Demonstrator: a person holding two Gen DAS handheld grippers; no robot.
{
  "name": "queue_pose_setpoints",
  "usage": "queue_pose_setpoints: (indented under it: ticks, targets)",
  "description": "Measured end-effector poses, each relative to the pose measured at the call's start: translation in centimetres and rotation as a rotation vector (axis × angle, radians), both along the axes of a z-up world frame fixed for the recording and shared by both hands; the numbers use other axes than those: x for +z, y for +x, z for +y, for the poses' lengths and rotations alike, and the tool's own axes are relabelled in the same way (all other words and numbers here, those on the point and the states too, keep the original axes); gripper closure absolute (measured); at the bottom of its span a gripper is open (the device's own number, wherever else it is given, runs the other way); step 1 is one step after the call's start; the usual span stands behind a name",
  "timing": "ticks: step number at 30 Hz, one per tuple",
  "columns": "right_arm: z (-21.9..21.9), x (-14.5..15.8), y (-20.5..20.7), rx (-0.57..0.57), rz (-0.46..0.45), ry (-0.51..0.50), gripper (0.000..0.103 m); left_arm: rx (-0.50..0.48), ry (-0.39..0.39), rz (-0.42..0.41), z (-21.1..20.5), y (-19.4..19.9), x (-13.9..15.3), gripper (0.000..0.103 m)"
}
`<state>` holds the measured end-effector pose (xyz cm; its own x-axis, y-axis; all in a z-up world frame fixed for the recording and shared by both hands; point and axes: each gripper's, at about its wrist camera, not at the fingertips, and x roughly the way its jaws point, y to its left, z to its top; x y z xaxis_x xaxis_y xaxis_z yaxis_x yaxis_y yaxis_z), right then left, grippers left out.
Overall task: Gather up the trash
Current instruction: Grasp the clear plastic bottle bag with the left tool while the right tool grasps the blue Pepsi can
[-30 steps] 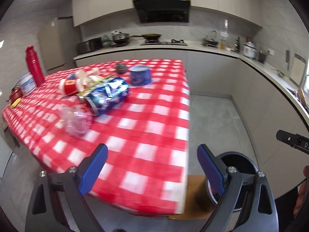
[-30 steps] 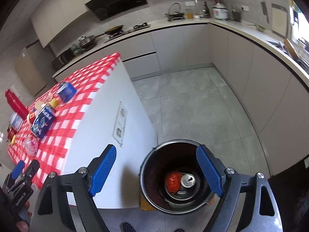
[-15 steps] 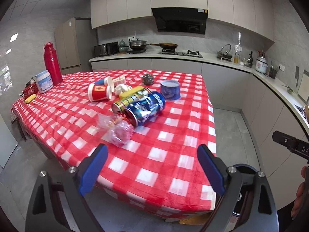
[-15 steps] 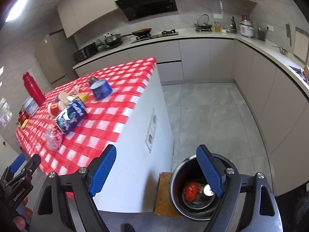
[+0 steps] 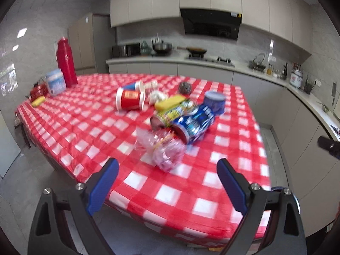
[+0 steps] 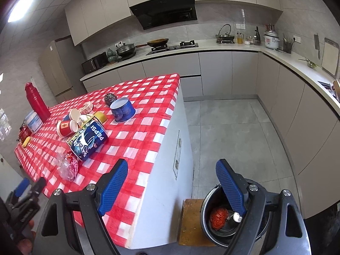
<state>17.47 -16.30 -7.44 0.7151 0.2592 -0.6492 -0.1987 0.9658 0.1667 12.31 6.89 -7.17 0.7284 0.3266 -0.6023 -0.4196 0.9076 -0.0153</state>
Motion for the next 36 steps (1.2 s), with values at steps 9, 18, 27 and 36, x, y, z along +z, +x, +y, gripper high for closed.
queue_pose_setpoints:
  ticks: [9, 18, 27, 36]
  targets:
    - [5.2, -1.5, 2.3, -0.048, 0.052, -0.009, 0.017, -0.069, -0.051, 0.064, 3.9, 4.3, -3.4, 0.009]
    - [9.9, -2.0, 5.1, -0.094, 0.08, 0.017, 0.017, -0.117, -0.096, 0.169, 6.7, 8.7, -5.4, 0.014]
    - [16.1, -3.4, 7.3, -0.061, 0.126, 0.066, 0.017, -0.113, -0.093, 0.158, 12.3, 8.8, -4.9, 0.018]
    - [22.5, -5.0, 9.3, -0.049, 0.158, 0.078, 0.017, -0.139, -0.098, 0.165, 17.1, 9.5, -5.3, 0.018]
